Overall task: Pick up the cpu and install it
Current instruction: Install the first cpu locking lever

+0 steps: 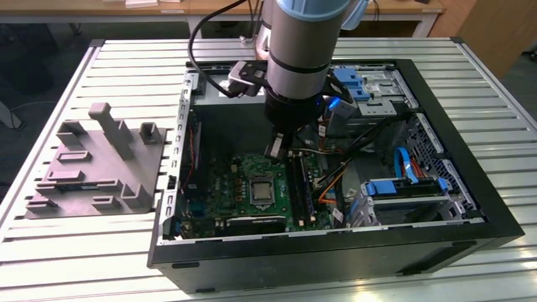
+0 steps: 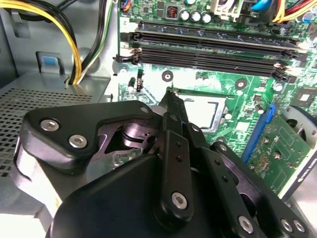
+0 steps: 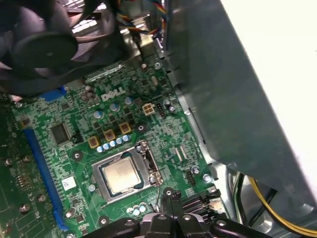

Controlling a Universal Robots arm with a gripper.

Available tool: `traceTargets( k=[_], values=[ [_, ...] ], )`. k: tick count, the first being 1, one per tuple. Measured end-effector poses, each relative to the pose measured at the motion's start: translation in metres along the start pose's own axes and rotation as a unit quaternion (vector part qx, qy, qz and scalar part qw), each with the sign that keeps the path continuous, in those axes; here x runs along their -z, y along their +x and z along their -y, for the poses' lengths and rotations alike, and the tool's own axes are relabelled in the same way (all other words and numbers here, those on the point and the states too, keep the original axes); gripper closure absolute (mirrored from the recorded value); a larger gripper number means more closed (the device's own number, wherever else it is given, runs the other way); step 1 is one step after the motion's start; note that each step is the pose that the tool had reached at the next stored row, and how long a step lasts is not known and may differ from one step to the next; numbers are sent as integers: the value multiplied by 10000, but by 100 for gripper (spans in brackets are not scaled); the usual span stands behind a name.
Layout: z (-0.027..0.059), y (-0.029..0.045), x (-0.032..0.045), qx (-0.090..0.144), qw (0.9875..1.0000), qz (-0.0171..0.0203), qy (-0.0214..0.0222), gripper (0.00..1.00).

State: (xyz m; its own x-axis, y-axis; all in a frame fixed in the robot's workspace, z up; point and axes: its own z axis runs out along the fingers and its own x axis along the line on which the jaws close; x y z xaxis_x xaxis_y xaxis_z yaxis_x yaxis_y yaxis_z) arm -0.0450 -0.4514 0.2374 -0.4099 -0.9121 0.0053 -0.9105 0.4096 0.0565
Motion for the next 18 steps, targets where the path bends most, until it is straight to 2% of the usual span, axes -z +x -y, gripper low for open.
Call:
traceTargets(
  k=[5,10,18],
  values=[
    [28,63,-8,52,10000,0,4,89],
    [39,84,-32,213,9998,-9,5,89],
    [42,86,-63,688,9976,-37,8,89]
  ],
)
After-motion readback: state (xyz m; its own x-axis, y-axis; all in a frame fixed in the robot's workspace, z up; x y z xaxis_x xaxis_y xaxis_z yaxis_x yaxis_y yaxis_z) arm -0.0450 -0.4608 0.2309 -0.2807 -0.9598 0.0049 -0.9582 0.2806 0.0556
